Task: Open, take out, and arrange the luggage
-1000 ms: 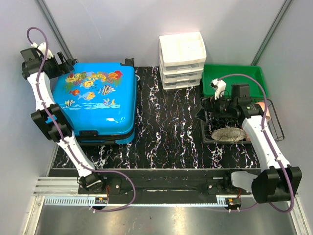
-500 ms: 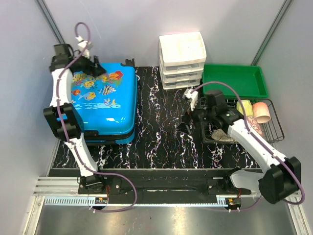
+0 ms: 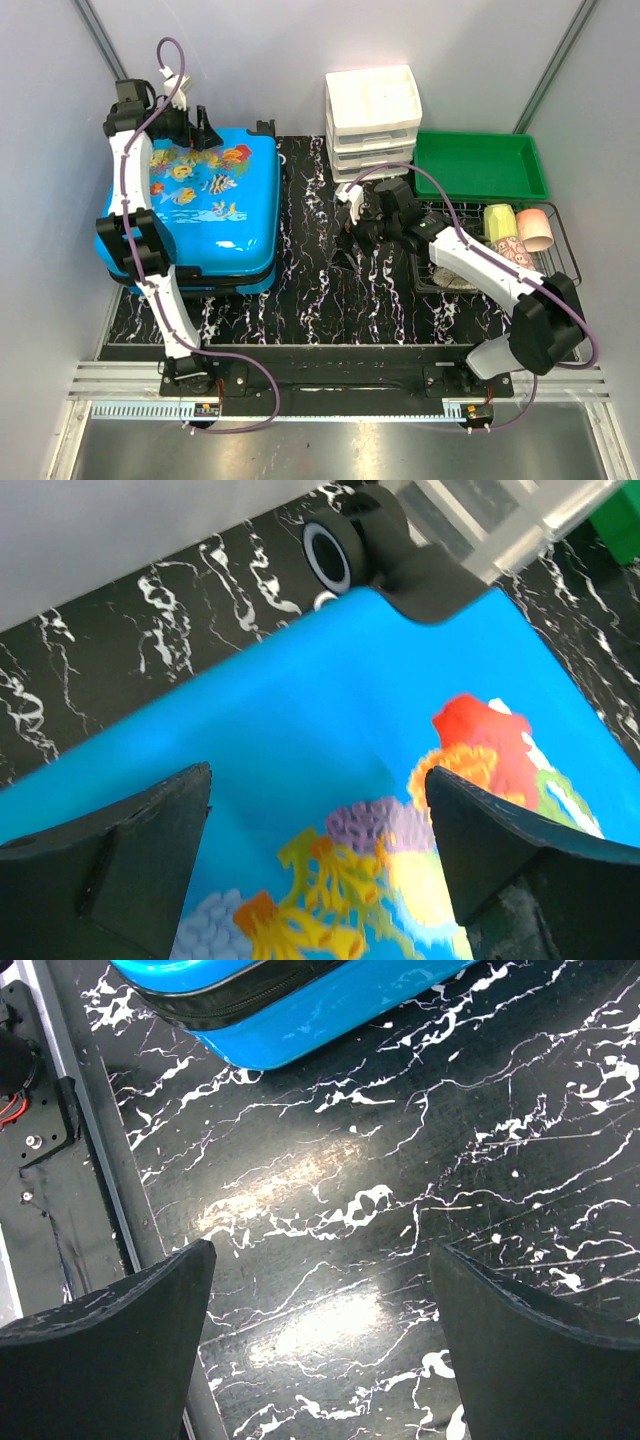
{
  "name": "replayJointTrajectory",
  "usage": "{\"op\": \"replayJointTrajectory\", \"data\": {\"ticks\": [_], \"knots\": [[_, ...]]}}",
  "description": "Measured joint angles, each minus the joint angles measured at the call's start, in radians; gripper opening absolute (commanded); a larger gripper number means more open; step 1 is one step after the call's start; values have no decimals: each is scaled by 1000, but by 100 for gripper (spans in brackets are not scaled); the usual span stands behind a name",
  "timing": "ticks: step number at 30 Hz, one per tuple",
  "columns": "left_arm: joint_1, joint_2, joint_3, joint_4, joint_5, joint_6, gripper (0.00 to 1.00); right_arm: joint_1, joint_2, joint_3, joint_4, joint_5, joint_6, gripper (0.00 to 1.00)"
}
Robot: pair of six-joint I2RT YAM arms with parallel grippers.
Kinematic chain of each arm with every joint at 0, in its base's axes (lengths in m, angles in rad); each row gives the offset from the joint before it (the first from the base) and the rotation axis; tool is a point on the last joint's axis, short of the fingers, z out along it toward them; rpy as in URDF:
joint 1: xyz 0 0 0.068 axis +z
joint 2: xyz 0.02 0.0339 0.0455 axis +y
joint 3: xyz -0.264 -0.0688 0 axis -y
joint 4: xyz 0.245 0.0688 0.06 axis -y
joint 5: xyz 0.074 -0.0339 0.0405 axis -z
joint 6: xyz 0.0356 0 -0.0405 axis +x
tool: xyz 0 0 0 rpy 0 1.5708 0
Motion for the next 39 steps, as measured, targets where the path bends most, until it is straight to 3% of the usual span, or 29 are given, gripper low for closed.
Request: {"op": "replayJointTrajectory", "data": {"ticks": [3, 13, 18, 22, 26, 30, 39], "knots": [[-49, 47, 80, 6, -92, -50, 99, 0, -1, 0, 0, 26, 6, 100], [-277, 157, 160, 161, -378, -222, 99, 0, -89, -44, -45, 147, 6, 100], [-325, 265, 252, 209, -472, -256, 98, 0, -114, -71, -61, 189, 7, 100], [-344, 308, 272, 258, -505, -274, 86, -3, -127, -83, -80, 206, 7, 100], [-365, 307, 272, 251, -539, -247, 66, -6, -135, -85, -87, 220, 7, 100], [-389, 274, 227, 252, -608, -235, 56, -6, -147, -87, -93, 222, 7, 100], [-447, 136, 64, 115, -564, -136, 49, -10, -161, -87, -94, 222, 8, 100]]}}
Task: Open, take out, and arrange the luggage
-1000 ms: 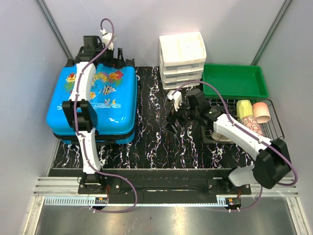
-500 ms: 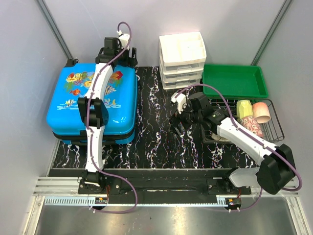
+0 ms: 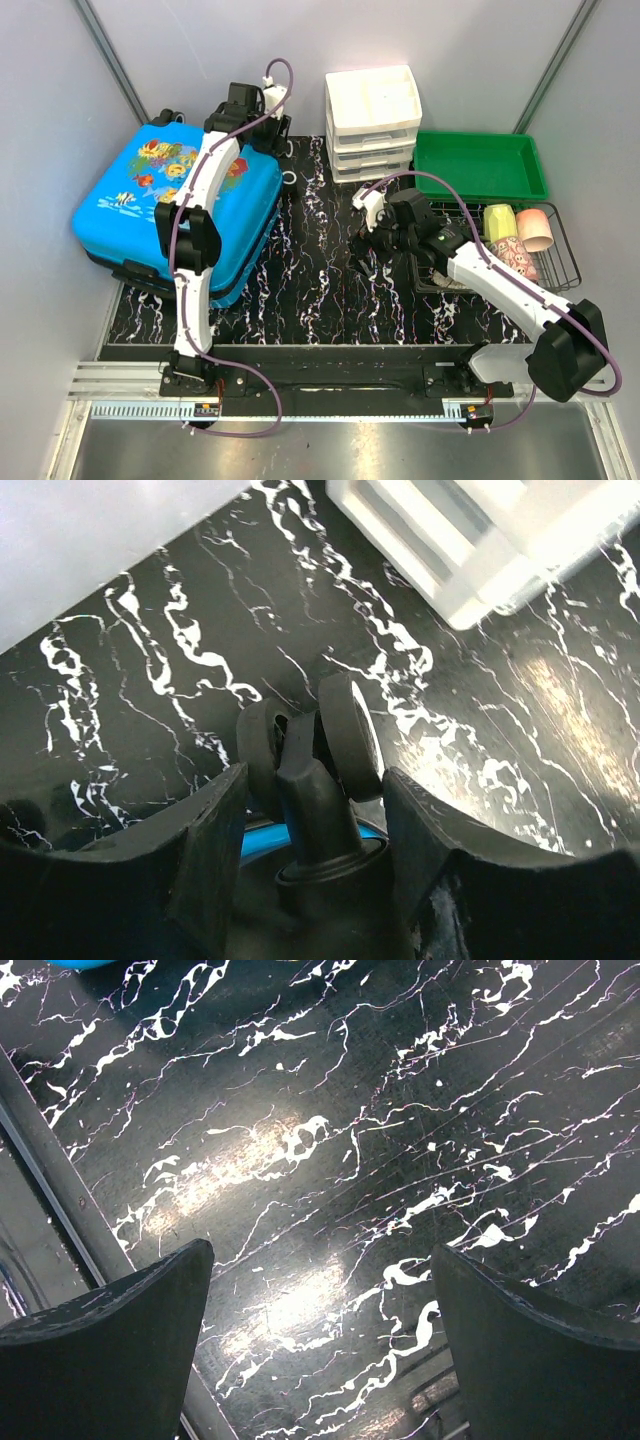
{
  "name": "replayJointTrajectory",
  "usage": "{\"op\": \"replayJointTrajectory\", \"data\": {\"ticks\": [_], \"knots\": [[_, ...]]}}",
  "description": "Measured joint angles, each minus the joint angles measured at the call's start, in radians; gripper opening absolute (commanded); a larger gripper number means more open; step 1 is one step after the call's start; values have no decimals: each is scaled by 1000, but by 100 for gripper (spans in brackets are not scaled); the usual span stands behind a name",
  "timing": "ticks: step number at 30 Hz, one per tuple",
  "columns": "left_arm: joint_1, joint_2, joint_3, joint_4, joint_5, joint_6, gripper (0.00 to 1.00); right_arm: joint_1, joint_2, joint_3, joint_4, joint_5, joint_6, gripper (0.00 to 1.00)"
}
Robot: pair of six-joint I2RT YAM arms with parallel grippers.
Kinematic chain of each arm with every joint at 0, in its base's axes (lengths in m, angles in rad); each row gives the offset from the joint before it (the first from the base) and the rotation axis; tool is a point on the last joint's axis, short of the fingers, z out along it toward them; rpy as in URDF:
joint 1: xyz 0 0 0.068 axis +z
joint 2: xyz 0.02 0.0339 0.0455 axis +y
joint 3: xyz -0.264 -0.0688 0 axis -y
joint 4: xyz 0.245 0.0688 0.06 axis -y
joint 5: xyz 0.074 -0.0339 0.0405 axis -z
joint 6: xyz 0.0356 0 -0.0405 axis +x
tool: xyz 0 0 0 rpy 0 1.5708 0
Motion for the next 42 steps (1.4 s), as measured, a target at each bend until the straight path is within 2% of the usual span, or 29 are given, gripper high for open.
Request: {"op": "replayJointTrajectory", "data": {"ticks": [5, 12, 13, 14, 16, 18, 21, 25, 28, 32, 36, 42], "knots": [[-36, -95, -150, 22, 26, 65, 49, -8, -3, 0, 0, 0, 0, 100], [-146, -300, -439, 57, 43, 153, 51, -21, -20, 0, -1, -3, 5, 99], [-164, -330, -472, 51, 53, 163, 54, -22, -23, 0, -1, -3, 8, 100], [-186, -363, -504, 31, 68, 169, 64, -23, -26, 0, -1, -3, 11, 100], [-214, -398, -526, -19, 100, 172, 73, -26, -34, 0, 0, -6, 16, 100], [-237, -415, -521, -97, 153, 169, 87, -28, -48, -1, 3, -8, 19, 100], [-248, -419, -473, -209, 220, 149, 99, -28, -87, -28, 39, -13, 20, 100], [-154, -462, -395, -298, 309, 72, 99, -28, -175, -134, 147, -40, 32, 91], [-2, -567, -416, -272, 357, 4, 99, -11, -201, -219, 277, -41, 68, 88], [205, -805, -615, -146, 381, -90, 99, 68, -130, -266, 439, 9, 106, 84], [282, -1013, -835, -45, 393, -157, 99, 190, -4, -277, 604, 78, 121, 80], [385, -1168, -1108, 81, 440, -268, 99, 323, 170, -280, 763, 130, 113, 74]]}}
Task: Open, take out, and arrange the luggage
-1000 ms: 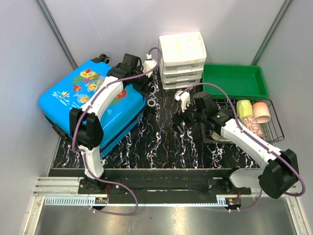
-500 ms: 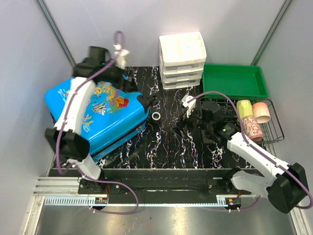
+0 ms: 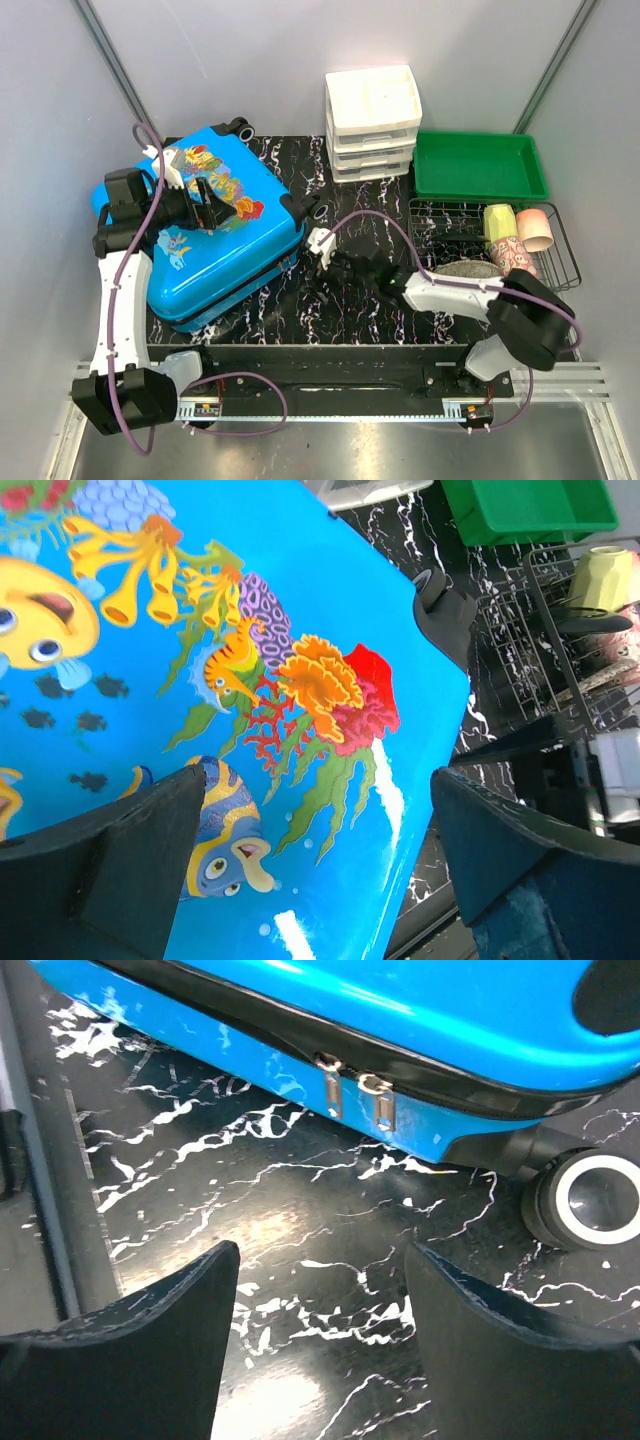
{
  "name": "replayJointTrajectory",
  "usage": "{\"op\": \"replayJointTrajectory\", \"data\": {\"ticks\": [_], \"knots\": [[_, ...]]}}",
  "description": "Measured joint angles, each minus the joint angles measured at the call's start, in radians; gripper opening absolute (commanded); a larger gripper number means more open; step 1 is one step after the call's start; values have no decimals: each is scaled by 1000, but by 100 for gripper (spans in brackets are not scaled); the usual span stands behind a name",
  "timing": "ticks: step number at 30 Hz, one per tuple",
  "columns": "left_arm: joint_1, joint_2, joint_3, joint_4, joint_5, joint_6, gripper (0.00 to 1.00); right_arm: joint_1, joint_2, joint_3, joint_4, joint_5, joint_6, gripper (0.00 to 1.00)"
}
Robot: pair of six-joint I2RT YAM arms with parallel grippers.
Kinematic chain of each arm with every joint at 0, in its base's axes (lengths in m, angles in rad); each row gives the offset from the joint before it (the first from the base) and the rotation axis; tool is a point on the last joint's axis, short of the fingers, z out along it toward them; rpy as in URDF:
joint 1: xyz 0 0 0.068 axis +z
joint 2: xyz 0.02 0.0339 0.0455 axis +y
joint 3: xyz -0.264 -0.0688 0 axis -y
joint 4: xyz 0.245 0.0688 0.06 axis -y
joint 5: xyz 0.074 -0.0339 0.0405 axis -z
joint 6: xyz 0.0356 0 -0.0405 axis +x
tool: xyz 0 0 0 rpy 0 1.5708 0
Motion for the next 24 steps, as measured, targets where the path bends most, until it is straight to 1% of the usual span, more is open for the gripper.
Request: {"op": "replayJointTrajectory", "data": {"ticks": [2, 3, 6, 11, 16, 24], "knots": [[16, -18, -53, 25, 14, -24, 99, 4, 56, 37, -8, 9, -16, 69], [19, -26, -74, 39, 23, -34, 99, 3, 82, 60, -13, 19, -29, 61], [22, -50, -103, 56, 39, -46, 99, 3, 130, 112, -12, 37, -51, 56], [25, -62, -104, 74, 68, -47, 99, 4, 193, 129, 40, 69, -46, 56], [26, -42, -104, 77, 105, -52, 99, 4, 266, 137, 65, 103, -56, 56], [35, -34, -104, 103, 133, -71, 99, 4, 344, 198, 134, 106, -36, 56]]}}
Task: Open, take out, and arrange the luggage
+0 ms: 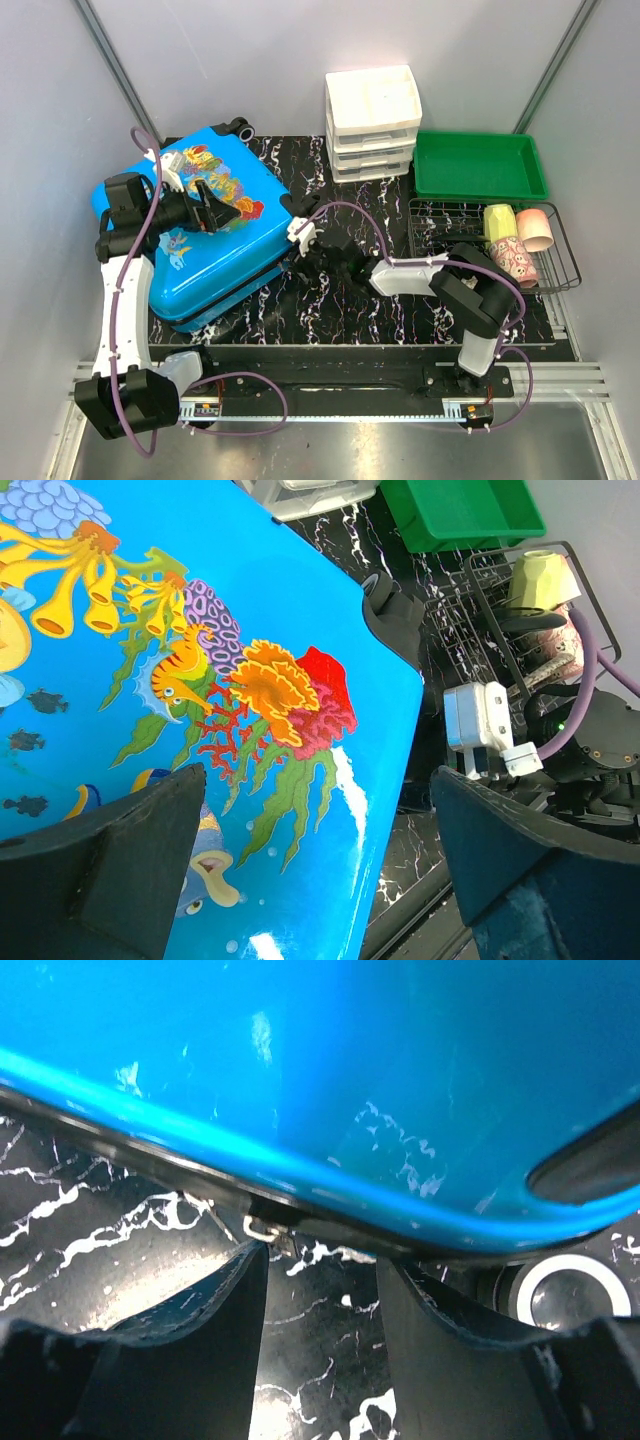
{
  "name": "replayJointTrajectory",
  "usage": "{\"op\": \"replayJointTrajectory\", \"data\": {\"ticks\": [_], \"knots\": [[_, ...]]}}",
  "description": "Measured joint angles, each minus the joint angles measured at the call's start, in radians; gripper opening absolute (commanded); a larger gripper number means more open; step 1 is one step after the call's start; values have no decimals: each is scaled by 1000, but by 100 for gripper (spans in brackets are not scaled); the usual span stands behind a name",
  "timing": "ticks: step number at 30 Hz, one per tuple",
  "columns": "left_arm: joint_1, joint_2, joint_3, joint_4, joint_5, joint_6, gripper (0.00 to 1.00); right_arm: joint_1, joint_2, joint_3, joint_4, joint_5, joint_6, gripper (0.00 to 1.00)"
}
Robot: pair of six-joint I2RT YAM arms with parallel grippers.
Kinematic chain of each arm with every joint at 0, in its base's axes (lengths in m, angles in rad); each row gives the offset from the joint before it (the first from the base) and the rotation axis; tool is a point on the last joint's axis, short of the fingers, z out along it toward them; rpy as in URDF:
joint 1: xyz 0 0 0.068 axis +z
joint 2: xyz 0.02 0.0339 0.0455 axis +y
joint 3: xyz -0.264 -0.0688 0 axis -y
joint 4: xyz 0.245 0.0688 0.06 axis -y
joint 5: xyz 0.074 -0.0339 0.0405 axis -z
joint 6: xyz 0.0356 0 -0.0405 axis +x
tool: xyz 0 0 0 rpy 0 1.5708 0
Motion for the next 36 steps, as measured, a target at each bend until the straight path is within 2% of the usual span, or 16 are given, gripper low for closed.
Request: {"op": "replayJointTrajectory", "data": {"ticks": [9, 16, 21, 29, 36], "knots": [[14, 1, -1, 5, 12, -4, 99, 8, 12, 14, 29, 0, 44, 50], [32, 18, -8, 13, 24, -21, 99, 18, 12, 14, 50, 16, 69, 26], [47, 33, -18, 21, 35, -49, 99, 28, 9, 5, 60, 34, 87, 0], [52, 46, -22, 44, 41, -66, 99, 35, -36, -37, 70, 80, 84, 0], [54, 100, 19, 35, -34, -32, 99, 31, -55, -68, 80, 142, 50, 0]]}}
